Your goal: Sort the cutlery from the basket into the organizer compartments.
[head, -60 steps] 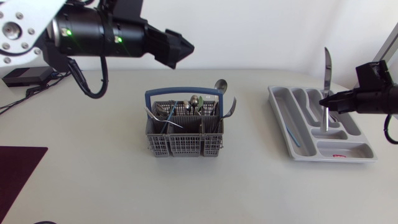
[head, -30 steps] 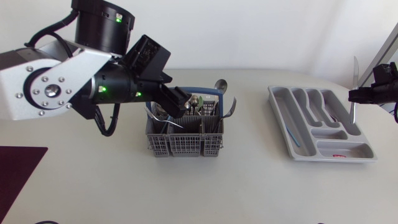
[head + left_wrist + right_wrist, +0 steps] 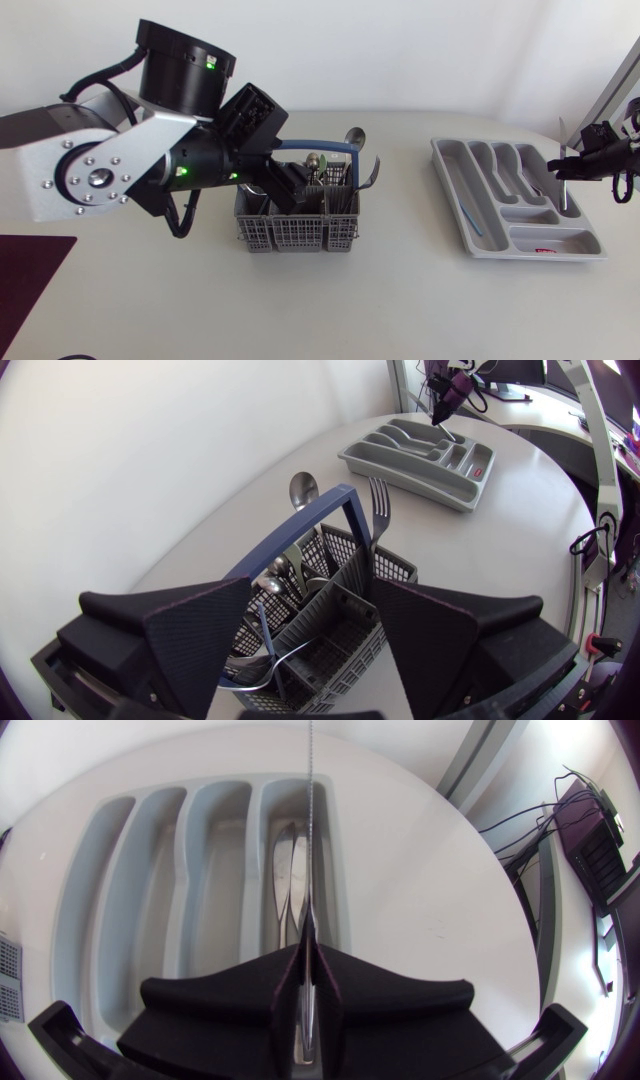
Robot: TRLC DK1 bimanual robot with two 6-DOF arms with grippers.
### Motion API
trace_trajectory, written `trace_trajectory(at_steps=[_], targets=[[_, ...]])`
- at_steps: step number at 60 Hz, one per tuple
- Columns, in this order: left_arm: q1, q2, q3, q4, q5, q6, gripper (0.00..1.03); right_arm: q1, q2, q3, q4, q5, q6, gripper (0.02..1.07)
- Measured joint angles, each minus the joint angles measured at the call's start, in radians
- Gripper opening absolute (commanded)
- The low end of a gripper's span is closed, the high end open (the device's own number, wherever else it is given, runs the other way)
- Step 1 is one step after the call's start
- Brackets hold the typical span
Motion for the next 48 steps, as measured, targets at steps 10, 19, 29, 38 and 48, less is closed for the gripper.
trace_trajectory(at_steps=[10,19,29,38,48], targets=[[-0.005,-0.002,-0.015,0.003,-0.014,0.0,0.83,0.012,0.055,0.037,-0.005,0.025,0.008,0.1],[-0.019,-0.011,-0.029,0.007,-0.02,0.004,0.83,0.026,0.083,0.071,-0.01,0.047,0.027,0.11],[-0.02,-0.026,-0.038,0.013,-0.023,0.008,0.83,0.041,0.089,0.077,-0.011,0.07,0.039,0.2],[-0.02,-0.039,-0.049,0.022,-0.023,0.011,0.83,0.05,0.098,0.078,-0.011,0.083,0.052,0.32],[-0.02,-0.05,-0.054,0.022,-0.023,0.013,0.83,0.052,0.103,0.076,-0.006,0.097,0.053,0.57]])
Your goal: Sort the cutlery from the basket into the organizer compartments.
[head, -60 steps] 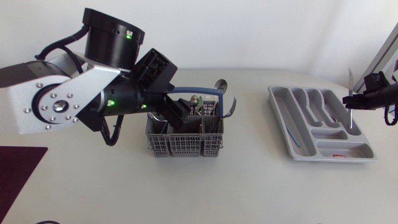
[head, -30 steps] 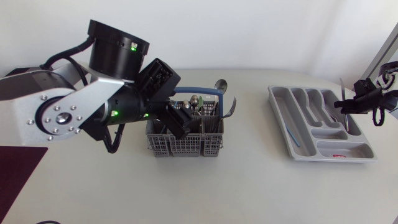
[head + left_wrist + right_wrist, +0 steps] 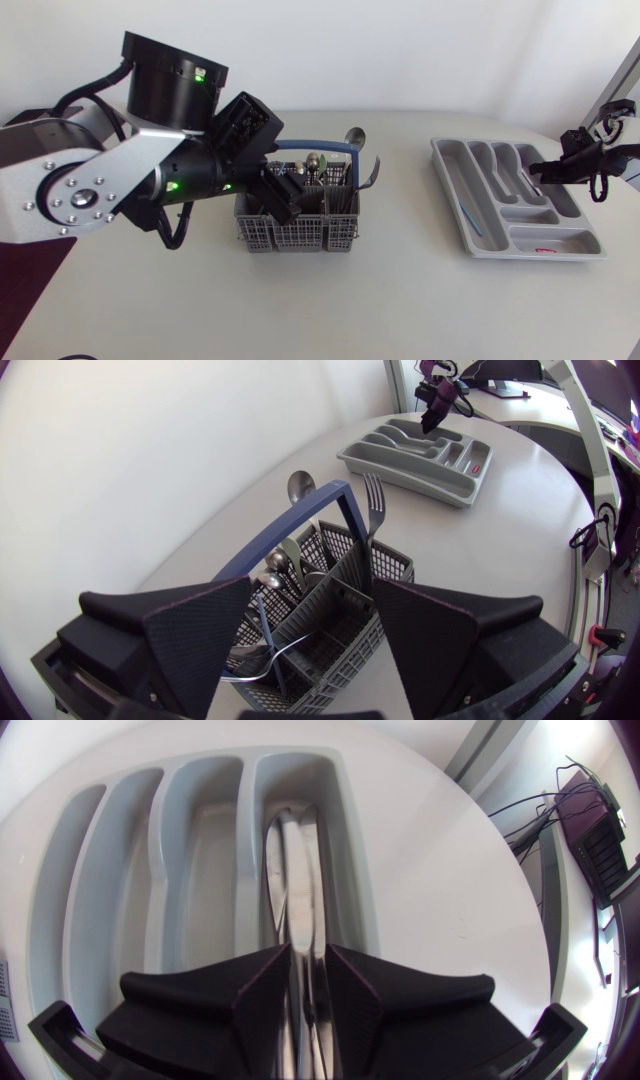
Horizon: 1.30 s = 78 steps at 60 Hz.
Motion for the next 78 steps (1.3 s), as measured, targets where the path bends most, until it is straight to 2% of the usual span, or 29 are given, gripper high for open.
trace_trajectory(at_steps=[4,11,22,31,43,60,78], targets=[[0.0,-0.006,-0.003,0.002,0.0,0.007,0.83,0.0,-0.013,-0.023,0.027,0.004,0.0,0.66],[0.0,-0.021,-0.018,0.008,0.0,0.01,0.83,0.004,-0.099,-0.144,0.066,0.004,0.0,0.71],[0.0,-0.041,-0.057,0.031,0.0,0.013,0.83,0.062,-0.376,-0.392,0.108,-0.015,0.004,0.71],[0.0,-0.05,-0.089,0.053,0.0,0.014,0.83,0.183,-0.616,-0.57,0.12,-0.057,0.045,0.7],[0.0,-0.058,-0.129,0.089,0.0,0.017,0.83,0.381,-0.805,-0.75,0.117,-0.073,0.131,0.7],[0.0,-0.06,-0.175,0.15,0.0,0.024,0.83,0.657,-0.901,-0.842,0.157,-0.053,0.268,0.7],[0.0,-0.06,-0.222,0.214,0.0,0.025,0.83,0.815,-0.9,-0.848,0.258,0.004,0.369,0.7]])
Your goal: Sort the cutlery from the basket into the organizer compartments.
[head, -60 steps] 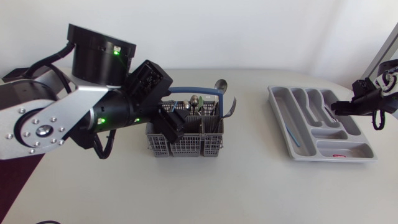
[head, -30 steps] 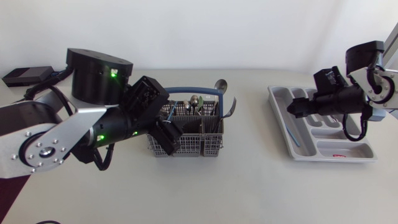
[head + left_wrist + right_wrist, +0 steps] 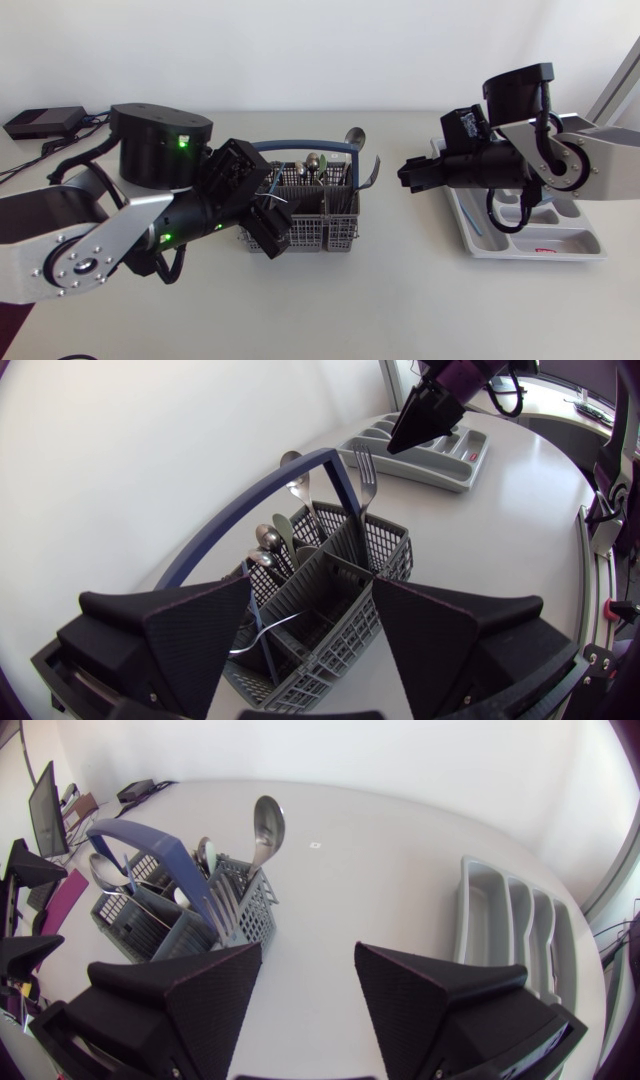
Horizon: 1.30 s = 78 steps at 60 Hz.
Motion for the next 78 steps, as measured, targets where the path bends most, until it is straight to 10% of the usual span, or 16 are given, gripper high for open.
trace_trajectory(at_steps=[16,78], targets=[[0.0,0.003,-0.001,0.05,0.0,0.0,0.83,0.126,0.025,0.0,0.055,0.066,0.025,0.69],[0.0,0.044,-0.014,0.104,-0.003,-0.001,0.83,0.22,0.2,0.093,0.095,0.226,0.025,0.12]])
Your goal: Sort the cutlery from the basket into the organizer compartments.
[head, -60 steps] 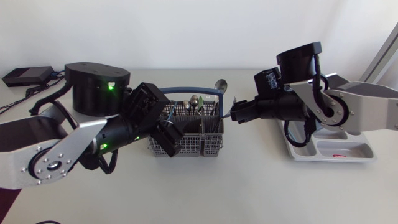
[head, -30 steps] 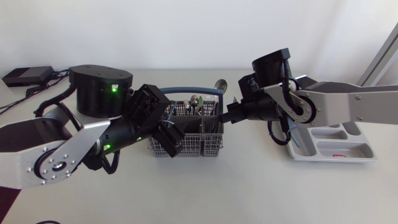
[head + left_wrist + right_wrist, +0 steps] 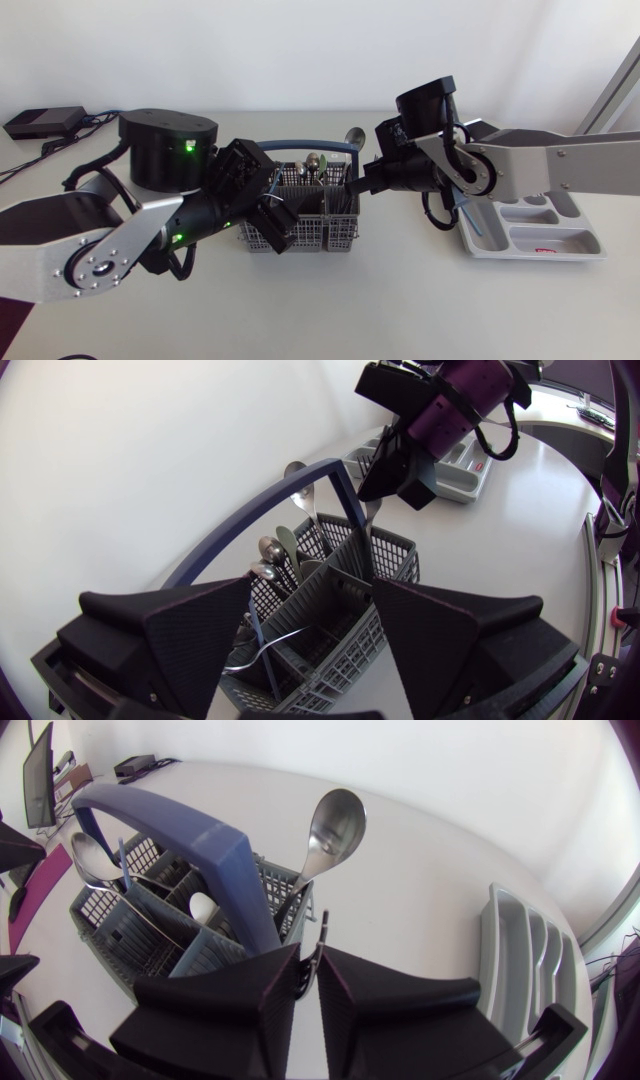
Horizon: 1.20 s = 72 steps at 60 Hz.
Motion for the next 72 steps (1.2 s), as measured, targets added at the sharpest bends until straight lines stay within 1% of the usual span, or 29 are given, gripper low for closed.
trace_trajectory(at_steps=[7,19,26,45,53,61,72], targets=[[0.0,0.008,0.0,0.004,0.0,0.0,0.83,0.015,0.0,0.008,0.007,-0.005,-0.001,0.09],[0.0,0.012,-0.002,0.004,0.0,0.0,0.83,0.043,-0.016,0.021,-0.001,0.011,-0.022,0.09],[0.0,0.012,-0.004,0.004,0.0,0.0,0.83,0.064,-0.035,0.025,-0.046,0.03,-0.052,0.09],[0.0,0.012,-0.005,0.003,0.011,0.01,0.84,0.11,-0.137,0.063,-0.157,0.015,-0.117,0.09],[0.002,0.012,-0.004,-0.018,0.071,0.011,0.85,0.109,-0.206,0.1,-0.189,-0.014,-0.139,0.09],[0.019,0.012,0.021,-0.069,0.168,0.01,0.85,0.108,-0.27,0.113,-0.219,-0.06,-0.148,0.09],[0.05,0.012,0.108,-0.137,0.299,-0.012,0.86,0.098,-0.338,0.113,-0.254,-0.137,-0.155,0.09]])
